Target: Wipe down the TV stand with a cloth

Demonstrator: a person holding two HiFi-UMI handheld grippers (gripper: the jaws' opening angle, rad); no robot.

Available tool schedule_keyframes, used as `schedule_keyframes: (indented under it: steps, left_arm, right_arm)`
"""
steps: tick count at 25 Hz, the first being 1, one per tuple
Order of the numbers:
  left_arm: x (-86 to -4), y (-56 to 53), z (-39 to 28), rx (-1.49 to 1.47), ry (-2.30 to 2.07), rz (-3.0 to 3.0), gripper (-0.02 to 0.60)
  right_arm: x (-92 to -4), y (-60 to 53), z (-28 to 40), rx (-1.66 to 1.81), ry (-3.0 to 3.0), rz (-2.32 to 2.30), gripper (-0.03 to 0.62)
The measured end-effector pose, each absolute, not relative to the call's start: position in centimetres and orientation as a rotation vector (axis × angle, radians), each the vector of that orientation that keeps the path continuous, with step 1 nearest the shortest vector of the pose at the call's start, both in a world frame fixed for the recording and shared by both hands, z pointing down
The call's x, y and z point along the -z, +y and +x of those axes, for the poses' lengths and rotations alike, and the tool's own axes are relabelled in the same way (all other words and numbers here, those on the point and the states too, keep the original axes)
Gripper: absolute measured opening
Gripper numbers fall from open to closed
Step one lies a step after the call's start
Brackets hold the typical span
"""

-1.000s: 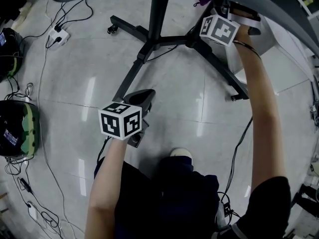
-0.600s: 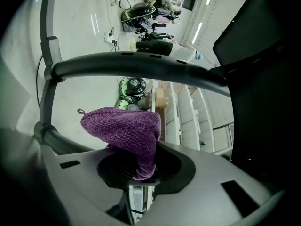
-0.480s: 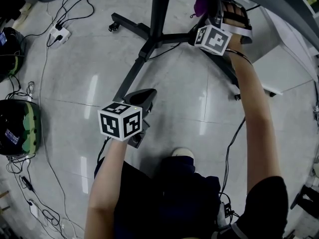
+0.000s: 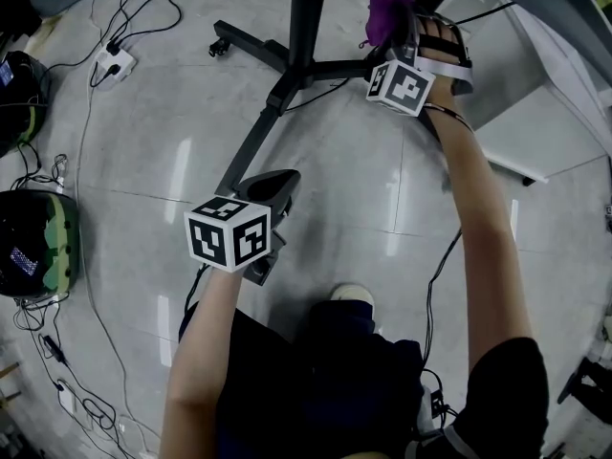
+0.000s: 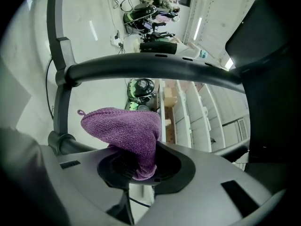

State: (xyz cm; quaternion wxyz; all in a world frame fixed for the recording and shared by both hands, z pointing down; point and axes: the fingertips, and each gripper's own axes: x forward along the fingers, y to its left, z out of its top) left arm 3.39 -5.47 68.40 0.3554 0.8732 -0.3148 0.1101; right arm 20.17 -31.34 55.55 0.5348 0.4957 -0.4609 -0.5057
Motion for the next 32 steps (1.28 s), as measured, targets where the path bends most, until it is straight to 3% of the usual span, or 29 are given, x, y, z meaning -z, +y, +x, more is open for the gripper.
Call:
schedule_keyframes:
  steps: [32]
  left_arm:
    - [-70.0, -6.0, 3.4, -0.322, -0.822, 2.221, 0.006]
  right_arm:
    - [-74.5, -31.1, 20.9, 0.828, -1.283, 1.078, 0.095]
